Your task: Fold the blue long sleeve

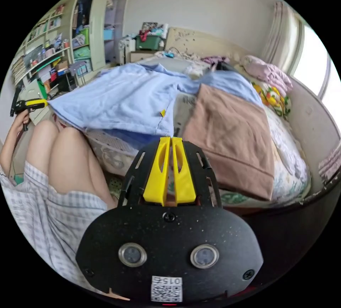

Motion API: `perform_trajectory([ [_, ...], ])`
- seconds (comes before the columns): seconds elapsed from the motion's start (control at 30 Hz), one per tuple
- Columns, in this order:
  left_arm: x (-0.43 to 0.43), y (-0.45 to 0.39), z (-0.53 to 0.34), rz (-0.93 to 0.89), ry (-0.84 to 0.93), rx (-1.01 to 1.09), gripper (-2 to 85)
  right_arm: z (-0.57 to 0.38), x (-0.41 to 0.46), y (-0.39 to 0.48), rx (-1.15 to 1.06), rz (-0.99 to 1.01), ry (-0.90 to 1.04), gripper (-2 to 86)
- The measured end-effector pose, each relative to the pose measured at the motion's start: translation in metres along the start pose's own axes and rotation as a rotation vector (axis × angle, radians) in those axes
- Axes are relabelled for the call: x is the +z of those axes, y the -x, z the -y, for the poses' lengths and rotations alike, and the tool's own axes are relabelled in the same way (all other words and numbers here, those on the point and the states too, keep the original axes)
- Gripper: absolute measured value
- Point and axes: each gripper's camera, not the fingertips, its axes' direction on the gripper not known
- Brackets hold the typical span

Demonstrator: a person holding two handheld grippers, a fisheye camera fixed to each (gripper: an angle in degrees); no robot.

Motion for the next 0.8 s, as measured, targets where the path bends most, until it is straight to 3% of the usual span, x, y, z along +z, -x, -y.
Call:
perform_trajectory([
  [0.3,0.039,0.012,-0.022,-0.098,0.088,-0.021,2.6,-0.01,0.031,-0.026,0.089,0.167,0.098,4.1],
  [0.43,0.03,0.048,-0.022,-0.176,0.052,-0.086,6.0,0.014,-0.003,-0.052,0.102,0.199,-0.005,8.4],
  [0.63,0.025,0.098,0.075,-0.17,-0.071,-0.053,6.6,0.159,-0.01,-0.057,-0.104,0.191,-0.195,9.1],
  [0.8,0.087,0.129,0.229,-0.222,-0.171,-0.028,6.7,0.332,0.091,-0.015,-0.329,0.344,-0.199,11.2],
])
